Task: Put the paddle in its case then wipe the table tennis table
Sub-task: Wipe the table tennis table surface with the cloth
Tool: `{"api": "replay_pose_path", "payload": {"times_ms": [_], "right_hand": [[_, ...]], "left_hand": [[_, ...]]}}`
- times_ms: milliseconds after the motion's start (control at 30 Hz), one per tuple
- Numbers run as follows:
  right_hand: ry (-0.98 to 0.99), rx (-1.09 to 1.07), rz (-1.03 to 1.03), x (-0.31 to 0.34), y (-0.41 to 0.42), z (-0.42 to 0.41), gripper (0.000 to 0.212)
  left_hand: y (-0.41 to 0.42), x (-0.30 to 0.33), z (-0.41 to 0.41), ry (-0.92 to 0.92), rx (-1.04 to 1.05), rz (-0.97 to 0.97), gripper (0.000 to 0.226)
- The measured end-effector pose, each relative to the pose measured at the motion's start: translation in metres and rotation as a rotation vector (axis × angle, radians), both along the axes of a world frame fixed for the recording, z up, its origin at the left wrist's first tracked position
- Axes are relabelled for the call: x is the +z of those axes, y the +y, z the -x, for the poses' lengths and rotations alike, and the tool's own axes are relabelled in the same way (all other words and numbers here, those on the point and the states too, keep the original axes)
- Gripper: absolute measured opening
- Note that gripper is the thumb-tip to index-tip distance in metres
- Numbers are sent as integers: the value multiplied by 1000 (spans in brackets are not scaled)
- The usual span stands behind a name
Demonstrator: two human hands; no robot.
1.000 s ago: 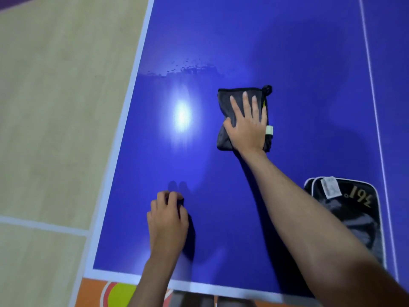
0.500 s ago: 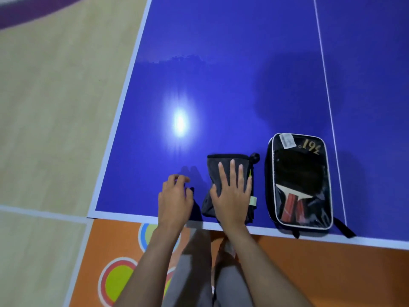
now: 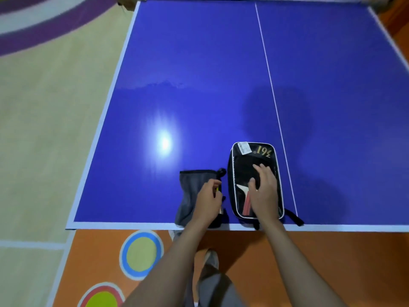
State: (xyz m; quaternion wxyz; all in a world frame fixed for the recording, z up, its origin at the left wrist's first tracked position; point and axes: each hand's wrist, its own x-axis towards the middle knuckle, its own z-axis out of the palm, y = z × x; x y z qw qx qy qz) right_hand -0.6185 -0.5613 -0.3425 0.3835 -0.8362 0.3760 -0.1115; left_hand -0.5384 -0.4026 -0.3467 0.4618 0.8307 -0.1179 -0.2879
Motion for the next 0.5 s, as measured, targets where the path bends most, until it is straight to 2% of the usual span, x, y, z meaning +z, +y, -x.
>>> {"api": "replay_pose_path", "payload": {"times_ms": [67, 133, 233, 367, 500], "right_hand": [[102, -86, -58, -2, -33, 10, 54], [181, -121, -212, -3, -59, 16, 65], [116, -136, -444, -4, -77, 20, 70], [65, -287, -538, -13, -88, 19, 66], [-49, -371, -596, -8, -90, 17, 47]], "left_hand": [[-22, 3, 0, 126, 34, 16, 38], [-39, 4, -2, 207, 46, -7, 47], [-57, 4, -4, 314, 66, -5, 50], [-73, 0, -5, 402, 178, 47, 51], [-83, -2, -10, 497, 273, 44, 54]]}}
